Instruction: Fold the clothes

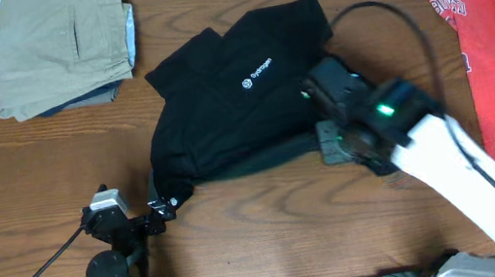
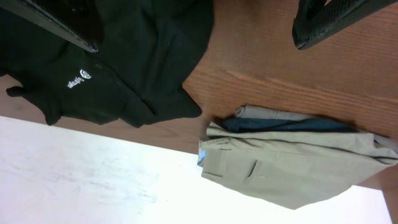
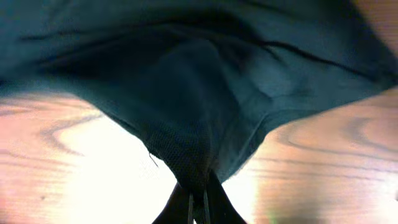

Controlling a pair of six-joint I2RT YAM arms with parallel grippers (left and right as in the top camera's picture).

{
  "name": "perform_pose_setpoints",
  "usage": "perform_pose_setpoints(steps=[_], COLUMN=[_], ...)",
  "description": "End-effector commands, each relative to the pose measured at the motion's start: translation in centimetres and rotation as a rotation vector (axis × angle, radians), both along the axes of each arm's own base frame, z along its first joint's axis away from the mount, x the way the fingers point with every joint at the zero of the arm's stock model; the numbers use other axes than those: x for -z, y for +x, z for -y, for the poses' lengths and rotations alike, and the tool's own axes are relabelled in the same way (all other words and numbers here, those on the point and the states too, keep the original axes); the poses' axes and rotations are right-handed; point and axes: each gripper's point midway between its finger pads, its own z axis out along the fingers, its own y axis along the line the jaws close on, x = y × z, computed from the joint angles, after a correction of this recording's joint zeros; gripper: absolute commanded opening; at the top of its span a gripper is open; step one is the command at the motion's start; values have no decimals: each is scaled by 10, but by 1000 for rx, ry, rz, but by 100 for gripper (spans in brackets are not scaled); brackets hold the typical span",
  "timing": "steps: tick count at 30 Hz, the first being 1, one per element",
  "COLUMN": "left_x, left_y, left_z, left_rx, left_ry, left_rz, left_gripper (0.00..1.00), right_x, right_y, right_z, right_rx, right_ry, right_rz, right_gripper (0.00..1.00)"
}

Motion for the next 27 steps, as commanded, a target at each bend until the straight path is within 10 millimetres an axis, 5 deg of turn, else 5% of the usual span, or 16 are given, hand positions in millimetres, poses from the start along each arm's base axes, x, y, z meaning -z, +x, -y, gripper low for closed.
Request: perform_pose_setpoints(steps=[1,11,22,27], left_x=[16,16,16,16], left_y=[-2,-2,-2,-2], left_z=[2,2,2,2], left_rx=[14,14,14,14], left_ry=[-1,-1,-1,-1], left_rz=[-50,-50,-50,-50], left_gripper=[98,98,98,98], right_x=[-24,-65,-78,-77], right_y=[-6,-37,-43,-42], right_z=[16,61,93,92], right_rx=[39,138,244,243], right_ry=[2,-9,-90,-88], right_rz=[79,221,305,306], right_gripper=[1,1,1,2])
